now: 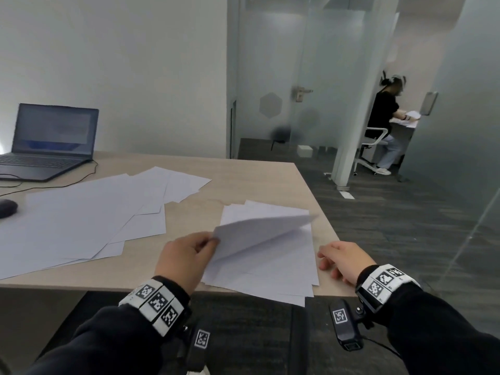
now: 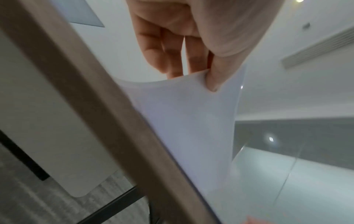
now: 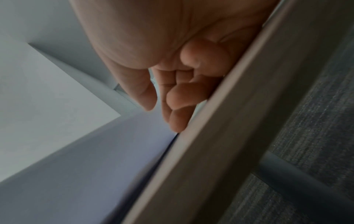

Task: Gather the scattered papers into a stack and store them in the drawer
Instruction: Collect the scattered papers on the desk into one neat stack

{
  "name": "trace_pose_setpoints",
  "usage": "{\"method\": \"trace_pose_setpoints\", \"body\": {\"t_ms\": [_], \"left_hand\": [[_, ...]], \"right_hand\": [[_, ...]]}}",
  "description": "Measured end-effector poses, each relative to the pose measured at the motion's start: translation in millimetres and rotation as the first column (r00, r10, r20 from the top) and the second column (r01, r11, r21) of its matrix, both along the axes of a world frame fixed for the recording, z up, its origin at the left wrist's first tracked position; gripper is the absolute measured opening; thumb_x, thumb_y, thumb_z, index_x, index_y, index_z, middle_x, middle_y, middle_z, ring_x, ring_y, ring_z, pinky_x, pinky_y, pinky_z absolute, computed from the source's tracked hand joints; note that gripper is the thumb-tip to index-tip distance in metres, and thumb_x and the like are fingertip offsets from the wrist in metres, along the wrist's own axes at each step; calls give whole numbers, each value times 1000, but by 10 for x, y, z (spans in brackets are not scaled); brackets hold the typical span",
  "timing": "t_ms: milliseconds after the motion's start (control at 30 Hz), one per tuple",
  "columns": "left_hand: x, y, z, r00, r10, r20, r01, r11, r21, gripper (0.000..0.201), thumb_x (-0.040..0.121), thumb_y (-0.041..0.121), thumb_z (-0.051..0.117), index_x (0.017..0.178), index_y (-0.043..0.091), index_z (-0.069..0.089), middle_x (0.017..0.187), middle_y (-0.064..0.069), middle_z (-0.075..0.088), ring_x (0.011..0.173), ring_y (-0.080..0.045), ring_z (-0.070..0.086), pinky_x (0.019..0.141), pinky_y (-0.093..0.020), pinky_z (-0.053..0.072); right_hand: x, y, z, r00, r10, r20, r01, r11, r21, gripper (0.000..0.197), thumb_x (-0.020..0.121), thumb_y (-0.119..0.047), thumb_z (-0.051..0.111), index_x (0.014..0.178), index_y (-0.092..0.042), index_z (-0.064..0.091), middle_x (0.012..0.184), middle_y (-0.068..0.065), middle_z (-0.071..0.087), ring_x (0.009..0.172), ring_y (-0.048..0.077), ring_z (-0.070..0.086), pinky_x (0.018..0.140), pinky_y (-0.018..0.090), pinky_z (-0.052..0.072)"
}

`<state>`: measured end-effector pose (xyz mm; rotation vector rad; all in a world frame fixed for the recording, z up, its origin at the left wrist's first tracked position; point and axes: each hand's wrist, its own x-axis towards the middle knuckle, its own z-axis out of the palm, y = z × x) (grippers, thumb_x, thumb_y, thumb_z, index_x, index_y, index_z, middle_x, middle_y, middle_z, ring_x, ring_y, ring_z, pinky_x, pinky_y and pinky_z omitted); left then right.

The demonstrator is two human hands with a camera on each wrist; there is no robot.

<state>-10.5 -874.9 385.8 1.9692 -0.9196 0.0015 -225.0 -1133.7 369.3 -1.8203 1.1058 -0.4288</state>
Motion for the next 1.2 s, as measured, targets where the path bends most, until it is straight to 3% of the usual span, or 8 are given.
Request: {"method": "trace_pose_setpoints", "body": {"t_ms": [100, 233, 367, 500, 667, 767, 933, 1200], "left_hand": [[-99, -194, 78, 1000, -8, -22, 8, 1000, -30, 16, 91, 40, 61, 83, 37, 74, 65, 16, 70, 59, -3, 63, 58, -21, 49], [-336, -519, 5, 985, -149, 82, 127, 967, 222, 21, 91, 50, 55, 90, 39, 73, 71, 18, 70, 67, -3, 64, 70, -29, 57], [-491, -707, -166, 959, -280, 43, 240, 885, 400, 46, 84, 63, 55, 125, 42, 60, 110, 27, 67, 100, 1, 61, 95, -26, 49], [-405, -594, -220, 939, -326, 110, 262, 885, 384, 49, 86, 66, 49, 127, 41, 58, 128, 25, 58, 120, 1, 50, 107, -27, 40], [16, -228, -232, 972, -143, 185, 5, 804, 595, 95, 60, 92, 40, 144, 49, 30, 162, 13, 17, 149, -15, 15, 118, -46, 18], [100, -67, -258, 976, -146, 163, -16, 694, 720, 119, 46, 101, 36, 149, 48, 9, 165, 4, 4, 151, -20, 4, 120, -48, 11], [43, -88, -319, 955, -206, 214, -26, 662, 749, 113, 50, 99, 36, 148, 50, 9, 165, 5, 4, 151, -23, 1, 121, -50, 6], [-6, -91, -378, 958, -160, 238, -43, 740, 671, 102, 51, 97, 37, 141, 50, 25, 158, 14, 21, 149, -18, 12, 120, -50, 10]], "right_hand": [[-2, -8, -7, 1000, 1, 21, -1, 1000, 9, 23, 94, -30, 58, 88, -11, 69, 67, -1, 72, 42, 13, 47, 39, 19, 29], [-10, -16, -12, 999, 2, 35, -3, 1000, 24, 23, 94, -29, 58, 89, -9, 69, 68, 1, 72, 44, 15, 48, 39, 20, 30], [-41, 3, 0, 1000, 6, 31, -6, 1000, 7, 19, 91, -26, 59, 87, -11, 70, 73, 1, 73, 48, 14, 52, 39, 21, 33], [-62, 37, 23, 1000, 9, 1, -9, 999, -38, 21, 93, -27, 57, 80, -16, 68, 72, -2, 69, 49, 9, 53, 44, 22, 38], [-10, 112, 51, 991, 18, -133, -47, 975, -218, 22, 91, -42, 54, 106, -32, 66, 110, -11, 69, 104, 13, 63, 92, 36, 50], [70, 224, 60, 927, 49, -371, -168, 941, -293, 52, 89, -61, 46, 137, -42, 47, 143, -8, 52, 132, 20, 48, 109, 44, 38], [186, 401, -3, 778, 135, -613, -385, 874, -296, 71, 80, -78, 34, 146, -52, 29, 166, -11, 14, 151, 17, 16, 117, 49, 15], [207, 463, -72, 864, 161, -478, -371, 844, -387, 61, 76, -74, 46, 132, -50, 45, 150, -26, 37, 140, 5, 34, 114, 43, 23]]}}
